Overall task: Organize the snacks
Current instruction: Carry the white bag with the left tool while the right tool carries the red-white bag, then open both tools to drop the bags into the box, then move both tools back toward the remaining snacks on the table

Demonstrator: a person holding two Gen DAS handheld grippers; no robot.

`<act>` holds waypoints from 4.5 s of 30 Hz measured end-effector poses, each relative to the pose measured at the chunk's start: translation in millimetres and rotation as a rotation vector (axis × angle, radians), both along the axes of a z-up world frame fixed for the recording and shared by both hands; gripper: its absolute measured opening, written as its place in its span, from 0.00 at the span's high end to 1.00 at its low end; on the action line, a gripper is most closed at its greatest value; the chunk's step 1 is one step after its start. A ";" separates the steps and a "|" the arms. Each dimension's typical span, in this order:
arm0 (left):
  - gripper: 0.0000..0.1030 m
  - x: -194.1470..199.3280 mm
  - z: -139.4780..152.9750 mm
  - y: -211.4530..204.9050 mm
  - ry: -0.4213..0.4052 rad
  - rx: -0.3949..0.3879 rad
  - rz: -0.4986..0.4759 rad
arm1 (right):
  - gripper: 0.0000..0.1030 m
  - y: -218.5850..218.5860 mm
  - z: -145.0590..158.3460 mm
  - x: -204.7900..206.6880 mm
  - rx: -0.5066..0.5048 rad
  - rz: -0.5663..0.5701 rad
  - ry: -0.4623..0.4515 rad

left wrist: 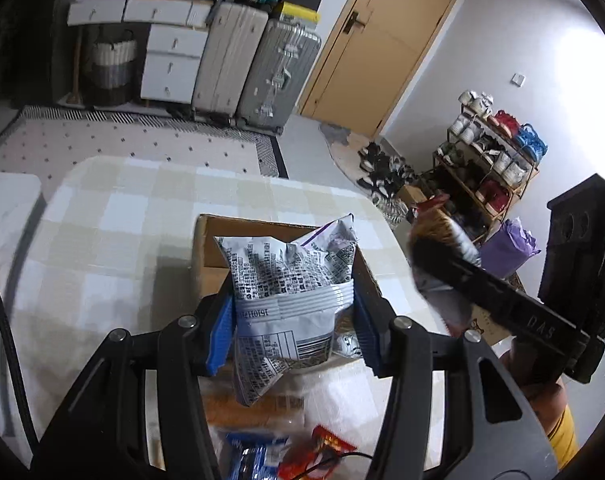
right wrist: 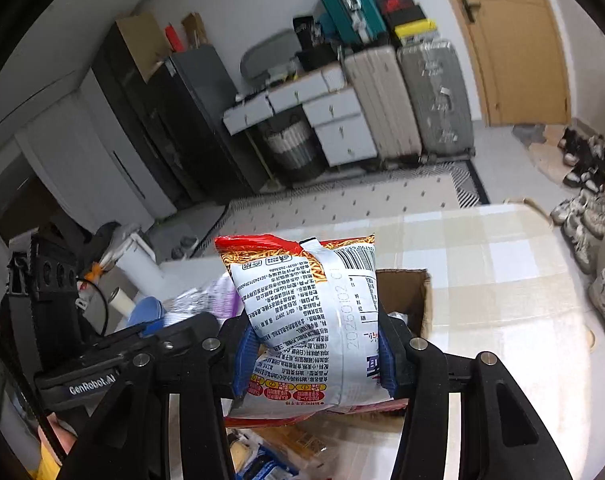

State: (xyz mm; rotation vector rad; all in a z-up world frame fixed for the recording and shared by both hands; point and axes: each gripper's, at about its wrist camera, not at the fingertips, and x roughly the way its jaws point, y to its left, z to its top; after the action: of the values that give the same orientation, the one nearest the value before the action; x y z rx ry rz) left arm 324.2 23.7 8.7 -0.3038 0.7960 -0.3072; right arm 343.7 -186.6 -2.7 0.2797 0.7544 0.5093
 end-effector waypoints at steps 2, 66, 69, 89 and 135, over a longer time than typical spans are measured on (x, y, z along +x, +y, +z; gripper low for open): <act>0.53 21.0 -8.8 -7.7 0.010 0.008 -0.007 | 0.52 7.2 -10.6 15.9 -0.022 0.003 0.030; 0.24 -2.2 -28.5 -15.4 0.064 0.049 -0.029 | 0.38 -25.4 -10.6 -32.8 0.054 -0.065 -0.030; 0.23 -34.7 -11.0 -19.0 0.012 0.067 -0.029 | 0.25 -29.2 4.1 -65.8 0.045 -0.074 -0.091; 0.17 -230.3 40.2 2.1 -0.190 0.121 0.106 | 0.01 -4.1 45.2 -287.8 -0.068 -0.018 -0.520; 0.01 -259.1 -104.4 58.1 -0.043 0.277 0.282 | 0.01 15.4 -90.5 -289.4 -0.148 -0.065 -0.287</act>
State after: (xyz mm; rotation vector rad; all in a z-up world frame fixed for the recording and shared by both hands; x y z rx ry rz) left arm 65.1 81.9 -95.7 -0.1456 0.7323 0.0622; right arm 54.3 -171.2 -93.2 0.0896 0.4984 0.4190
